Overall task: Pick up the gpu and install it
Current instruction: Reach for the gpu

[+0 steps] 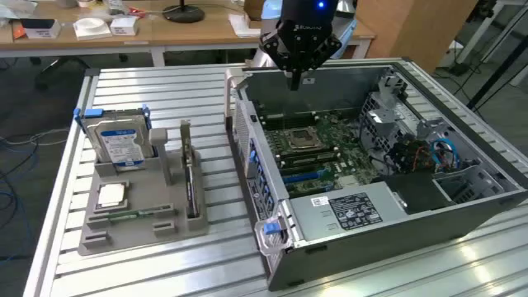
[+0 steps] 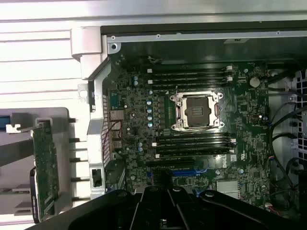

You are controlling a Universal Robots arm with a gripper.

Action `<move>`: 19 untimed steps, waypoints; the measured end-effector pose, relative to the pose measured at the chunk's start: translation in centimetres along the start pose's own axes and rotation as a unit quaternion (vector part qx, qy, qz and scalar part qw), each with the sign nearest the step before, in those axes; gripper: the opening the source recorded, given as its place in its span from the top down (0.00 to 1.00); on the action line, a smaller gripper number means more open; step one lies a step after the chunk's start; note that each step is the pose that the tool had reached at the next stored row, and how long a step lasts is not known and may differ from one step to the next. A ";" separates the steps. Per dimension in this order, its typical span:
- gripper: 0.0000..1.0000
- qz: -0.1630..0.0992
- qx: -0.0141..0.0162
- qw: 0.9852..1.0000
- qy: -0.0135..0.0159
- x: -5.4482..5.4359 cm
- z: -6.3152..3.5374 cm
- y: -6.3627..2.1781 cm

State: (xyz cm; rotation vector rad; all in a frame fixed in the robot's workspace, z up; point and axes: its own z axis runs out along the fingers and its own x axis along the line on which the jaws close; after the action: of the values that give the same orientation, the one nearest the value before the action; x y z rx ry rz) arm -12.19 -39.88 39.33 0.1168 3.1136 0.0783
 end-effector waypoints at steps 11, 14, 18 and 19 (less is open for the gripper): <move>0.89 0.000 -0.002 1.000 0.000 0.1 0.00 -0.01; 0.89 0.000 -0.002 1.000 0.000 0.2 0.00 -0.01; 0.89 0.000 -0.002 1.000 0.000 0.3 0.00 -0.02; 0.89 0.000 -0.002 1.000 0.000 0.3 0.00 -0.03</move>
State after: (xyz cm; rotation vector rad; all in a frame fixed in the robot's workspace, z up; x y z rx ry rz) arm -12.53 -39.88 39.32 0.1168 3.1136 0.0836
